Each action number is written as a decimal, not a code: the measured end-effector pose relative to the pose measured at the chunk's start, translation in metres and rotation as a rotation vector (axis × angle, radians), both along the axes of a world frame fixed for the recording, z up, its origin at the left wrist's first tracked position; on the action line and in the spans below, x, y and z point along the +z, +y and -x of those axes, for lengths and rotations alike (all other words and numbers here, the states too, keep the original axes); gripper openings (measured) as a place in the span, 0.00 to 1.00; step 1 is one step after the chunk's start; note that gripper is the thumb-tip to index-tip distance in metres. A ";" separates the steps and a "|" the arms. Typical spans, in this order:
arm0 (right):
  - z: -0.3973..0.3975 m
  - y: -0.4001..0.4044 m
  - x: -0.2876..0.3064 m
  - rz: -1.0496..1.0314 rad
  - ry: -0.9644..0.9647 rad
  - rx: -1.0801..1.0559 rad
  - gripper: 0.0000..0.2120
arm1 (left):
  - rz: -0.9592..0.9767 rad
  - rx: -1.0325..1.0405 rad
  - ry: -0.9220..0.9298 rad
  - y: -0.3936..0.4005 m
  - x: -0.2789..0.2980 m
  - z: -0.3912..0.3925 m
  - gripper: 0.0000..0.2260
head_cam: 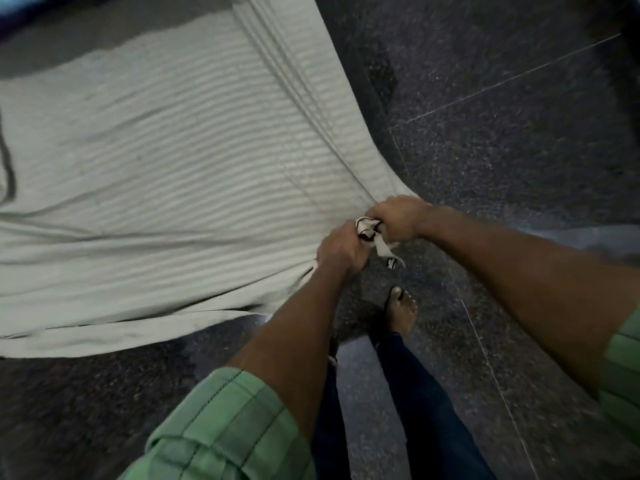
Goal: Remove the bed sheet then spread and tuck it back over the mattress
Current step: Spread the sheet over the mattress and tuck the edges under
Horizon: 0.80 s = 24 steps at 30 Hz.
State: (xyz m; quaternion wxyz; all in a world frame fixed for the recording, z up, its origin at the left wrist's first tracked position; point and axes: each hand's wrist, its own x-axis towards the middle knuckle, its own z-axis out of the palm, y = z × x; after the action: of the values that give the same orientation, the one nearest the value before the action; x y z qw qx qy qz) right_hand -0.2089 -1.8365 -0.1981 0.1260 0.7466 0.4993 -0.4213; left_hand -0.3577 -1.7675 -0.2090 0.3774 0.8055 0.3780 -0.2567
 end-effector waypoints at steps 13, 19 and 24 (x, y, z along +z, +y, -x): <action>-0.005 -0.028 0.001 -0.393 -0.167 -0.105 0.09 | -0.231 0.290 -0.090 0.020 0.012 -0.018 0.08; 0.051 0.035 0.001 -0.579 -0.176 -0.020 0.12 | -0.455 0.334 -0.117 0.047 0.023 0.021 0.08; 0.119 0.088 -0.005 -0.570 -0.112 0.009 0.13 | -0.495 0.197 0.006 0.087 0.016 0.093 0.20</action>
State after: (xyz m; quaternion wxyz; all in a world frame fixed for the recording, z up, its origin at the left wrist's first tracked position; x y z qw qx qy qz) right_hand -0.3277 -1.7484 -0.2029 -0.0597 0.7718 0.5929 -0.2217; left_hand -0.4509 -1.6801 -0.1934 0.1912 0.8319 0.5067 -0.1209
